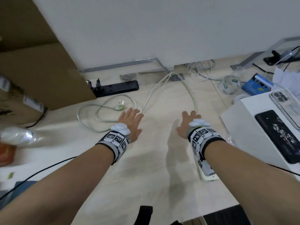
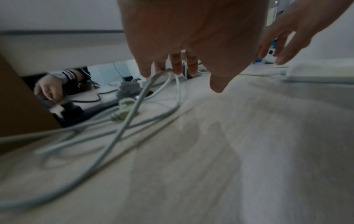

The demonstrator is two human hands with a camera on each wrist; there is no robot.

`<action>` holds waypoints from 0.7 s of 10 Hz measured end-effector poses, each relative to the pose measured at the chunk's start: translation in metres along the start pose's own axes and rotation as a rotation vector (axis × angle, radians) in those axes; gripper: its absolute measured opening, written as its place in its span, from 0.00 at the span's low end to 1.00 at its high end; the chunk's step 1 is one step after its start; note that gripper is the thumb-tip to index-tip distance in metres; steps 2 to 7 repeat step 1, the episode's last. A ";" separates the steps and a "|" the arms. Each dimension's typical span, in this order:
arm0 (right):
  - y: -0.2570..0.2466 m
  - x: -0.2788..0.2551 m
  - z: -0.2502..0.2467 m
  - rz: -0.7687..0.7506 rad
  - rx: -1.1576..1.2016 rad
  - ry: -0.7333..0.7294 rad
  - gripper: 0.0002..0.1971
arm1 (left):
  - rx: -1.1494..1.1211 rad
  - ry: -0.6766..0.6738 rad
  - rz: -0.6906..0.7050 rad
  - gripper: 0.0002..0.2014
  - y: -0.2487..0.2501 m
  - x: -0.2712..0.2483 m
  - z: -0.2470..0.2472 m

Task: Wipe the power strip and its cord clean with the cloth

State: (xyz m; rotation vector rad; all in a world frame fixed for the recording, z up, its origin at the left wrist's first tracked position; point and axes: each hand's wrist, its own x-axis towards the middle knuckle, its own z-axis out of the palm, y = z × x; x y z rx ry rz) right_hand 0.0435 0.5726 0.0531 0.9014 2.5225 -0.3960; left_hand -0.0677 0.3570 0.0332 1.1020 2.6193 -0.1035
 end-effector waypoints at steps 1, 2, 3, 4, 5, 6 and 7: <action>-0.049 -0.007 -0.031 -0.138 -0.059 0.122 0.29 | -0.016 0.096 0.013 0.30 -0.024 -0.010 -0.029; -0.049 -0.007 -0.031 -0.138 -0.059 0.122 0.29 | -0.016 0.096 0.013 0.30 -0.024 -0.010 -0.029; -0.049 -0.007 -0.031 -0.138 -0.059 0.122 0.29 | -0.016 0.096 0.013 0.30 -0.024 -0.010 -0.029; -0.049 -0.007 -0.031 -0.138 -0.059 0.122 0.29 | -0.016 0.096 0.013 0.30 -0.024 -0.010 -0.029; -0.049 -0.007 -0.031 -0.138 -0.059 0.122 0.29 | -0.016 0.096 0.013 0.30 -0.024 -0.010 -0.029; -0.049 -0.007 -0.031 -0.138 -0.059 0.122 0.29 | -0.016 0.096 0.013 0.30 -0.024 -0.010 -0.029; -0.049 -0.007 -0.031 -0.138 -0.059 0.122 0.29 | -0.016 0.096 0.013 0.30 -0.024 -0.010 -0.029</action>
